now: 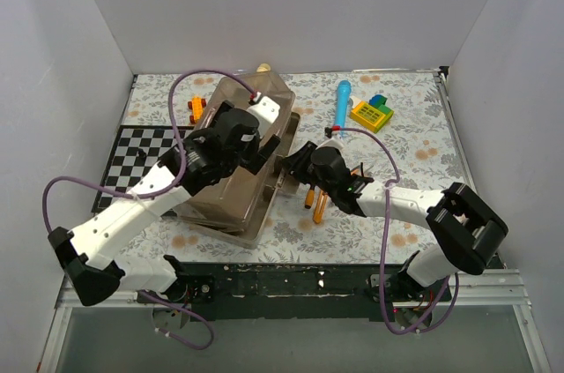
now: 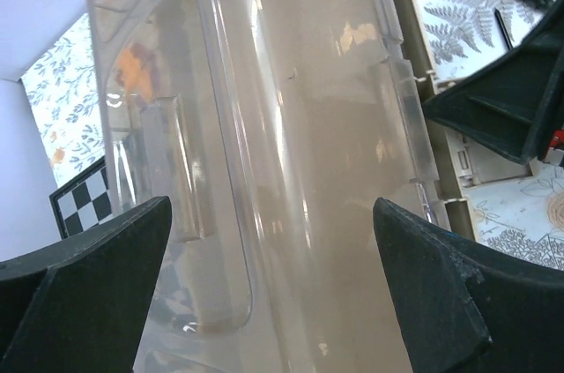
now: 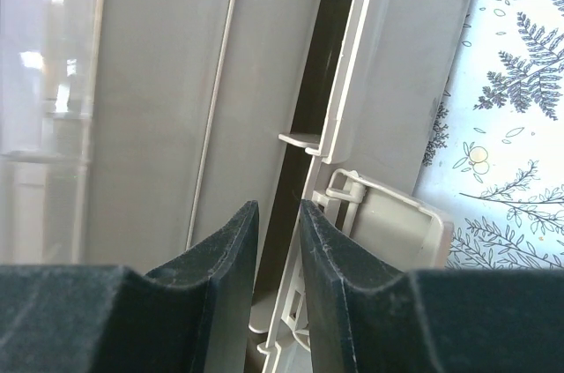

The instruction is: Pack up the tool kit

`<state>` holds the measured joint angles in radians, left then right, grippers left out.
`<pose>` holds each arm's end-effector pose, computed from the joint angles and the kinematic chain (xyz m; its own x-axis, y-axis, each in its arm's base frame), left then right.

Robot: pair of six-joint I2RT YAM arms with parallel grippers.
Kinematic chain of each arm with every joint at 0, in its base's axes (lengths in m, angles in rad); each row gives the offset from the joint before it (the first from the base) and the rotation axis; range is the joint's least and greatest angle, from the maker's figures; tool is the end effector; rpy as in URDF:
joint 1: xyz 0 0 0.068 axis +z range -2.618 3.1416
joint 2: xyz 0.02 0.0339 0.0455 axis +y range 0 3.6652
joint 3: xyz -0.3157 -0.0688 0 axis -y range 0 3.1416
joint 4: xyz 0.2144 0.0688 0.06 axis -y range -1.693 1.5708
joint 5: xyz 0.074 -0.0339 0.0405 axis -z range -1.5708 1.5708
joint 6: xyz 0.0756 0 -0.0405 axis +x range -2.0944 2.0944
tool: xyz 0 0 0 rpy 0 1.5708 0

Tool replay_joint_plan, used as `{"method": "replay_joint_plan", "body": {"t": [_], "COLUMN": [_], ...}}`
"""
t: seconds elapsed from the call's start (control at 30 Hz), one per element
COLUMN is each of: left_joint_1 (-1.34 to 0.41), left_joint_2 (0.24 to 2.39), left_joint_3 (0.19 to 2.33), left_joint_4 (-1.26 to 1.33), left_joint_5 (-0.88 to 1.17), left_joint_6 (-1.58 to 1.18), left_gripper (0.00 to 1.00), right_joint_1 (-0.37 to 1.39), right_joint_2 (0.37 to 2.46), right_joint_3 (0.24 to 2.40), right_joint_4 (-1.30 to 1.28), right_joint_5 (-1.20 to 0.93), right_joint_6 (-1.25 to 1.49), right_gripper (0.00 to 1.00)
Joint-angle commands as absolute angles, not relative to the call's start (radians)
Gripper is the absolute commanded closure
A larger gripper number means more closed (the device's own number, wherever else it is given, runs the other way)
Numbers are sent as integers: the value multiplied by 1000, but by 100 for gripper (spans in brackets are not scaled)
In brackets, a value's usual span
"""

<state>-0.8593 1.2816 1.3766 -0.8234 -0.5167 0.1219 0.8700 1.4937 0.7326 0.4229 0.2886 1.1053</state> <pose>0.1863 -0.1589 0.4031 -0.3806 0.6034 -0.7007 0.4675 0.7793 0.4172 0.2296 0.2387 0.2752 -0.5961 0.6219 -0.5078 -0.0600 0.5962 0.8006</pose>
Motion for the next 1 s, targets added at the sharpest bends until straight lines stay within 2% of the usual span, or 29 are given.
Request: {"method": "replay_joint_plan", "body": {"t": [0.0,0.23,0.97], "left_joint_1": [-782,-660,-321], "left_joint_2": [1194,1131,1032], "left_joint_3": [1385,1336,1233], "left_joint_4": [-850,-818,-719], "left_joint_5": [-598,-509,-420], "left_joint_6": [169,167,126], "left_gripper": [2,2,2], "right_joint_1": [876,874,876], "right_joint_2": [1568,1591,1621], "right_joint_3": [713,726,761], "right_joint_4": [213,207,173], "right_joint_5": [288,282,284], "right_joint_6": [1086,1086,1074], "right_gripper": [65,65,66]}}
